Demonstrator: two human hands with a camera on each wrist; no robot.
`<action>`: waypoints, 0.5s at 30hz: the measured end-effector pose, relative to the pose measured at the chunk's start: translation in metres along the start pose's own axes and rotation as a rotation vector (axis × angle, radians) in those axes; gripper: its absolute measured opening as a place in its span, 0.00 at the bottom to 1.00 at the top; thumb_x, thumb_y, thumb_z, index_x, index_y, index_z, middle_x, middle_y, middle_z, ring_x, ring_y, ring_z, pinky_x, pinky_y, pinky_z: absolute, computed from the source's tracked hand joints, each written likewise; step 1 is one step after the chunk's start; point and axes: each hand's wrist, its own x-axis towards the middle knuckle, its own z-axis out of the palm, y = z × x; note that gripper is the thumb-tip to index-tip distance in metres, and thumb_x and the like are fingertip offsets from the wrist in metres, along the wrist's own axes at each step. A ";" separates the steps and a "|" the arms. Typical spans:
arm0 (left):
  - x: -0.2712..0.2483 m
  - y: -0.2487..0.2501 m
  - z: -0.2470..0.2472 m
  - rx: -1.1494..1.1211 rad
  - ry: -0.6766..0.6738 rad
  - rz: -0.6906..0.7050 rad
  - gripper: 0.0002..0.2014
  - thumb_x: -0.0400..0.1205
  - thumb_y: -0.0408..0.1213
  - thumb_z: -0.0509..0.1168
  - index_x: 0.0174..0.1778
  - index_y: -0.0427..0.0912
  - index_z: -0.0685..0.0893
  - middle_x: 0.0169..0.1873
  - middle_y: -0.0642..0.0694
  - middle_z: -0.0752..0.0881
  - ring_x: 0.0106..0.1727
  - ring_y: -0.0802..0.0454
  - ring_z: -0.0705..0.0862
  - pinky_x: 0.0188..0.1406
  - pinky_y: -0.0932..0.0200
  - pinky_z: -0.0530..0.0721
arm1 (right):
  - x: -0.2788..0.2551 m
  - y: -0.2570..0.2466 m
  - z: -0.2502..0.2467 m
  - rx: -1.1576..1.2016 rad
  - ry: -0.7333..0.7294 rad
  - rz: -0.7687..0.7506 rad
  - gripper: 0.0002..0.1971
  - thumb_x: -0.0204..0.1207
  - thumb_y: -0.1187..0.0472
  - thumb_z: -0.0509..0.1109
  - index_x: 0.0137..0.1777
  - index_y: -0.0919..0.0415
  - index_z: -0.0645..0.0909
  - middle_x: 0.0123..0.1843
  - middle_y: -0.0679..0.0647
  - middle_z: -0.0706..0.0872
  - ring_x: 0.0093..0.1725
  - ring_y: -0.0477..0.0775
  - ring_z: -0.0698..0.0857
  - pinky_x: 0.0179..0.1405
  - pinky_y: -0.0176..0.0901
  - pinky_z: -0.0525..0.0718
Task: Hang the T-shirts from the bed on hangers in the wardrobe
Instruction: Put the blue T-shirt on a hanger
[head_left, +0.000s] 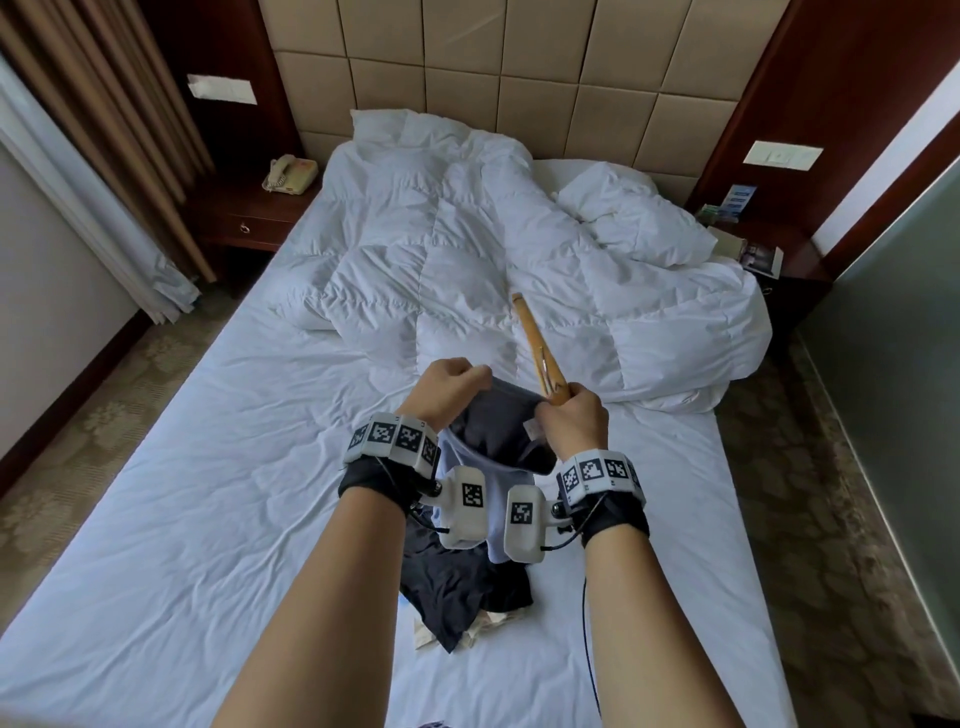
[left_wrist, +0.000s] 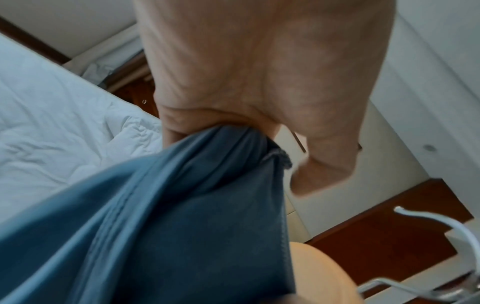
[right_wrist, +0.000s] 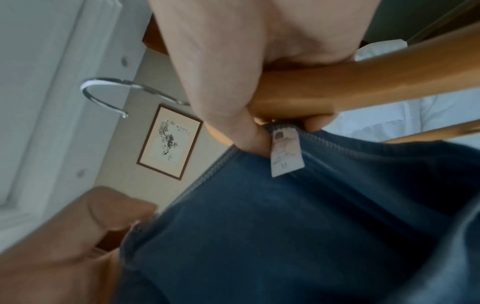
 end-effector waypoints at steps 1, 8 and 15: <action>-0.001 -0.002 -0.001 0.083 -0.033 0.040 0.18 0.77 0.36 0.68 0.25 0.44 0.67 0.21 0.52 0.66 0.25 0.55 0.64 0.24 0.61 0.62 | 0.001 -0.001 -0.001 0.035 0.029 -0.006 0.04 0.72 0.66 0.70 0.46 0.62 0.82 0.42 0.59 0.87 0.46 0.66 0.85 0.44 0.48 0.83; 0.004 0.003 -0.009 0.380 0.208 0.036 0.22 0.76 0.43 0.69 0.20 0.43 0.68 0.19 0.46 0.71 0.25 0.48 0.71 0.27 0.60 0.65 | 0.010 -0.011 -0.007 0.026 0.016 -0.106 0.04 0.70 0.66 0.72 0.45 0.62 0.81 0.39 0.55 0.85 0.42 0.62 0.85 0.44 0.49 0.84; 0.019 0.039 -0.022 0.328 0.250 -0.001 0.12 0.82 0.38 0.60 0.35 0.38 0.82 0.34 0.36 0.87 0.38 0.36 0.89 0.44 0.45 0.90 | 0.020 -0.052 -0.018 0.034 -0.107 -0.218 0.06 0.68 0.66 0.75 0.43 0.61 0.82 0.39 0.55 0.87 0.42 0.58 0.86 0.41 0.44 0.82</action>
